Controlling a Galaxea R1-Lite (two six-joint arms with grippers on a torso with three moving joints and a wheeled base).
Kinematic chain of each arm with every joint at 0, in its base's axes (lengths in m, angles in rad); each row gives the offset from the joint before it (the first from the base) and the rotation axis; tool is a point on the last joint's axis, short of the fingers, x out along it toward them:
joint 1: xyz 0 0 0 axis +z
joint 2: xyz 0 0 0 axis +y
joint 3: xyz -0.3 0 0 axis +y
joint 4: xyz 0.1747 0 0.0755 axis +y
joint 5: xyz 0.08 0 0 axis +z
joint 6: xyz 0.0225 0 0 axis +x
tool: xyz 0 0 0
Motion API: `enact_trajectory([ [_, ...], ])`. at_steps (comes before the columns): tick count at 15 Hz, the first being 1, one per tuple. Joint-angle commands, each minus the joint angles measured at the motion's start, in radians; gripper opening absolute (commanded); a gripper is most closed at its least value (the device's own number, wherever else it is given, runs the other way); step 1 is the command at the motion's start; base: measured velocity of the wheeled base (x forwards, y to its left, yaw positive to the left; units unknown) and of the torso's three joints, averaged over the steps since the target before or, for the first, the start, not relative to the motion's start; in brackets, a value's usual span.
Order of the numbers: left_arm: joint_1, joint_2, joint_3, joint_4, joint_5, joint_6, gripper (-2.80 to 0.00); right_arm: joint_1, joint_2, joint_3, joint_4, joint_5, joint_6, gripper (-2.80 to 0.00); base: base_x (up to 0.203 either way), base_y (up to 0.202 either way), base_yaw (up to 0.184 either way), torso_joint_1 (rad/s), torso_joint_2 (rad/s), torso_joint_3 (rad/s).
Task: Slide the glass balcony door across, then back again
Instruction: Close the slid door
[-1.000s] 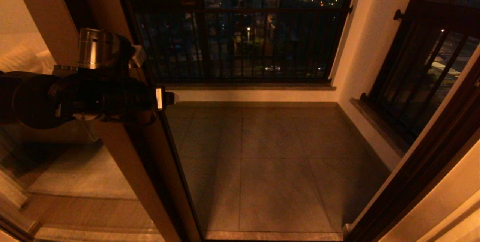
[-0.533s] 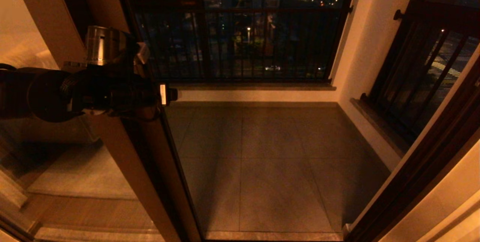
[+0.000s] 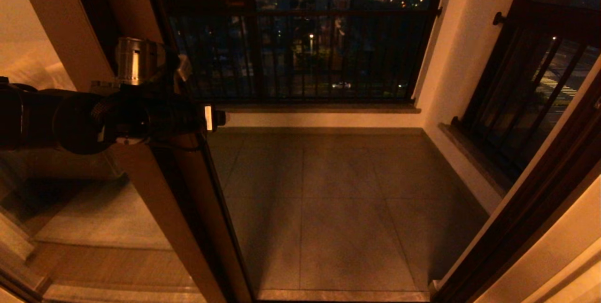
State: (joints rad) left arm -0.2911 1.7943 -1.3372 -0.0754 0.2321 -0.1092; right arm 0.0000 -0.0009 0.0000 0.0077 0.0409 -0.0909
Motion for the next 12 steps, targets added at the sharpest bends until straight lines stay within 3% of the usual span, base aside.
enact_trajectory([
  [1, 0.001, 0.006, 0.001, -0.001, 0.001, -0.002, 0.00, 0.000, -0.001, 0.003, 0.000, 0.002, -0.001, -2.80, 0.000, 0.000, 0.000, 0.000, 0.00, 0.000],
  [6, -0.007, 0.007, 0.000, -0.003, -0.002, -0.003, 0.00, 0.000, -0.001, 0.003, 0.000, 0.001, -0.001, -2.80, 0.000, 0.000, 0.000, 0.000, 0.00, 0.000],
  [12, -0.016, 0.028, 0.004, -0.093, 0.001, -0.001, 0.00, 0.000, -0.001, 0.003, 0.000, 0.001, -0.001, -2.80, 0.000, 0.000, 0.000, 0.000, 0.00, 0.000],
])
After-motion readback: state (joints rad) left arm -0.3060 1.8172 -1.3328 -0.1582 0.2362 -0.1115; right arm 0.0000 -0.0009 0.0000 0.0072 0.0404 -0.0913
